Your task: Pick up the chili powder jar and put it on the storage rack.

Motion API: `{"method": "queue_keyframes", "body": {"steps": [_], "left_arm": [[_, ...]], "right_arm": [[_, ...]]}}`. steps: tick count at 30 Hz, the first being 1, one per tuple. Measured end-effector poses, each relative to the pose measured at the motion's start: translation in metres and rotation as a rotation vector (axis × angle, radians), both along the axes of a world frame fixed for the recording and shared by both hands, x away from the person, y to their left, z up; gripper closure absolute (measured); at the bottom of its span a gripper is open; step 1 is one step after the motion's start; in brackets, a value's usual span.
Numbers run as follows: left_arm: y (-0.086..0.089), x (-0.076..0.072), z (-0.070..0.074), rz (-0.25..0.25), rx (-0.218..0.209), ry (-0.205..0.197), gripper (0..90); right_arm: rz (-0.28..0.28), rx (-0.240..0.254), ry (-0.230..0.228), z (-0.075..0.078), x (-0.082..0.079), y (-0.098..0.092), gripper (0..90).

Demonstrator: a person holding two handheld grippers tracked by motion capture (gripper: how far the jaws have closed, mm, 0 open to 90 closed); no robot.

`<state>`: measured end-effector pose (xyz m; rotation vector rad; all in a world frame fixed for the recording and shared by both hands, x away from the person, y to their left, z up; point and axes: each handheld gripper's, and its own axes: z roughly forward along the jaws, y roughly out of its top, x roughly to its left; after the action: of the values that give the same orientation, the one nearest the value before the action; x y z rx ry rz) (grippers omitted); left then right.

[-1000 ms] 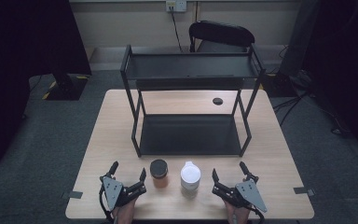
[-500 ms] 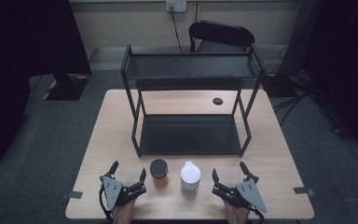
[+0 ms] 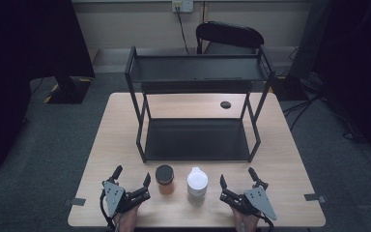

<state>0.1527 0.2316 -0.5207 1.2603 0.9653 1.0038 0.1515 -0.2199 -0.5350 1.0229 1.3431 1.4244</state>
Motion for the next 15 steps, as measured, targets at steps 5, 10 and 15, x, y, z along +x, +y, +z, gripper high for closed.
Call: {"method": "queue_keyframes", "body": {"steps": [5,10,15], "left_arm": [[0.003,-0.002,0.009,-0.029,-0.009,-0.006,0.0],[0.003,-0.004,0.016,-0.057,-0.002,-0.018,0.0],[0.003,-0.005,0.019,-0.084,0.0,-0.028,0.0]], "right_arm": [[0.0,0.0,0.0,0.0,0.0,0.0,0.7],[0.0,0.0,0.0,0.0,0.0,0.0,0.6],[0.0,0.0,0.0,0.0,0.0,0.0,0.7]]}}
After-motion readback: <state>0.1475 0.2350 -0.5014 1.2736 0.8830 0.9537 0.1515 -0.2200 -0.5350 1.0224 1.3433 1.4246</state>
